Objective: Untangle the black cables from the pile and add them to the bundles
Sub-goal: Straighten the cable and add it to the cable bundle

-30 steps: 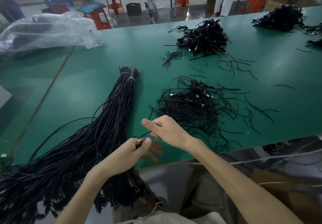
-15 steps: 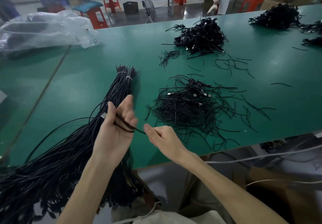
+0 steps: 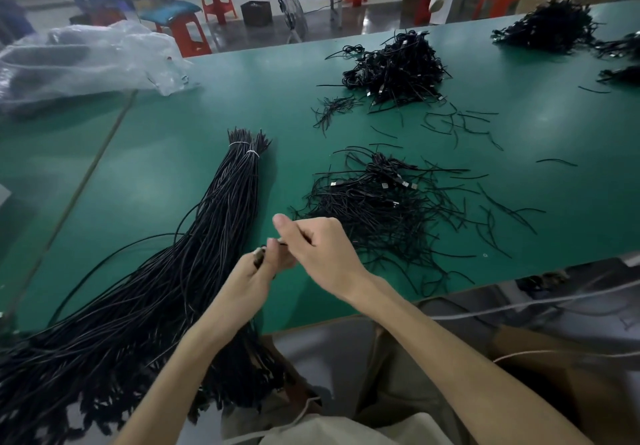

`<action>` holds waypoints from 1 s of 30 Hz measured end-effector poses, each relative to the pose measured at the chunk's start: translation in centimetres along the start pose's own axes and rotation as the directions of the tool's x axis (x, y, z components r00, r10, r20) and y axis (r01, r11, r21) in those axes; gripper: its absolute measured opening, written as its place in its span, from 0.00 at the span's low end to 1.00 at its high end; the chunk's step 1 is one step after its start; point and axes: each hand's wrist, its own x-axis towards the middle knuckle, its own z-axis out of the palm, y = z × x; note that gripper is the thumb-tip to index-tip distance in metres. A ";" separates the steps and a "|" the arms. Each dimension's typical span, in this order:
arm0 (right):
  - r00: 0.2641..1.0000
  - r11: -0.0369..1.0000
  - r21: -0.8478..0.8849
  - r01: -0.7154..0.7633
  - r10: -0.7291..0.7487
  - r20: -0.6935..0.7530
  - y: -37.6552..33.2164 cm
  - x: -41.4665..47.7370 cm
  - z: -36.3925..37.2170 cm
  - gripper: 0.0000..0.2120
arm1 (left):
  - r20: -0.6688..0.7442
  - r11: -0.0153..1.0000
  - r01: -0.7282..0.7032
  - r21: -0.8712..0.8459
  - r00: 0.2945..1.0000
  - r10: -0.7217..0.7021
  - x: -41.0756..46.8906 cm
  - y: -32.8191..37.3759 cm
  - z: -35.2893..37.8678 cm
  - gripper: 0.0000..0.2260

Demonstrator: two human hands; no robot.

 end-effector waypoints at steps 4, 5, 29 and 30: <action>0.998 1.000 -0.009 0.014 -0.013 0.054 -0.5 -1.5 0.8 0.30 | 0.063 0.873 0.040 -0.487 0.998 -0.011 0.6 0.4 0.0 0.28; 0.997 1.000 -0.013 -0.007 0.008 0.075 -0.3 -1.9 1.0 0.30 | 0.067 0.809 0.043 -0.586 0.998 -0.004 0.8 0.7 0.0 0.29; 0.892 0.950 0.133 -0.281 0.208 0.401 1.1 -2.9 1.1 0.45 | -0.140 0.799 0.153 -0.581 0.949 -0.284 0.6 1.3 1.2 0.23; 0.897 0.931 0.201 -0.303 0.208 0.389 1.3 -2.9 1.0 0.41 | -0.121 0.797 0.151 -0.584 0.955 -0.270 0.5 1.4 1.3 0.23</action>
